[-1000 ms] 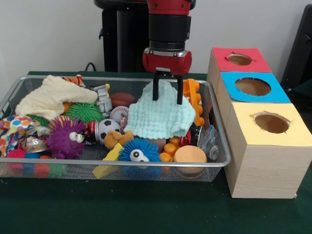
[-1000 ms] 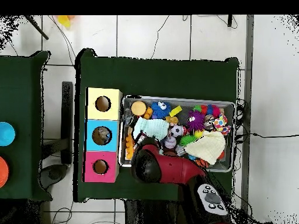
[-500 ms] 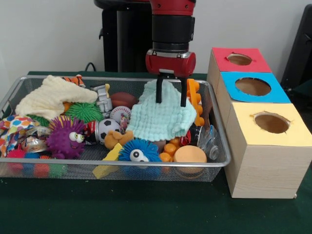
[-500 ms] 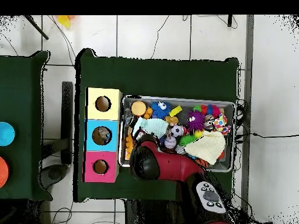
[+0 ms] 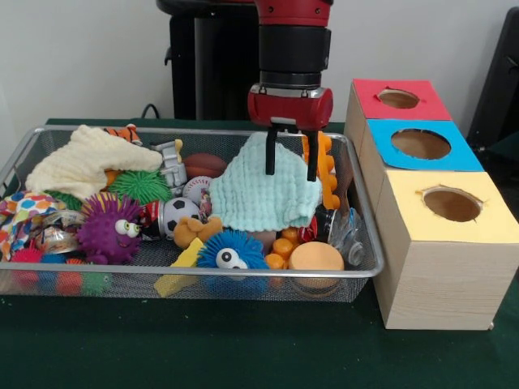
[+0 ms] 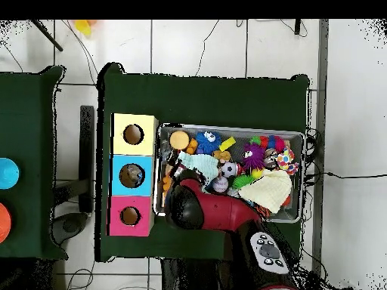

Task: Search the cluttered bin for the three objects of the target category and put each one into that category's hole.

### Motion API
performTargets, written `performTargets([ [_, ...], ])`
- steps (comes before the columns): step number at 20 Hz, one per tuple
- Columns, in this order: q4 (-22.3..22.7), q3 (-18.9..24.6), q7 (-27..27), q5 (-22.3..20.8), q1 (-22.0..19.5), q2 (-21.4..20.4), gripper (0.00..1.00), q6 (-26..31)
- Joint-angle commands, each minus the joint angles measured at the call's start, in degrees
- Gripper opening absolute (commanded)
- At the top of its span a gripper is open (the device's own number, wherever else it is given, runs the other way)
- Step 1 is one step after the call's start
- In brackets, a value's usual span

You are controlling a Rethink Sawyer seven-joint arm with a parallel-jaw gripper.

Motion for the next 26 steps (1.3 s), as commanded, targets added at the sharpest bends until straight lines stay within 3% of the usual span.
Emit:
performTargets([
  [1, -3.9, 4.3, 6.8, 3.1, 0.8, -1.4, 1.0, 4.6],
  [17, -10.0, 1.3, 6.7, 6.1, 5.1, 4.6, 1.0, 1.4],
  [26, -12.6, 0.6, 6.3, 7.2, 6.2, 5.4, 1.0, 2.4],
])
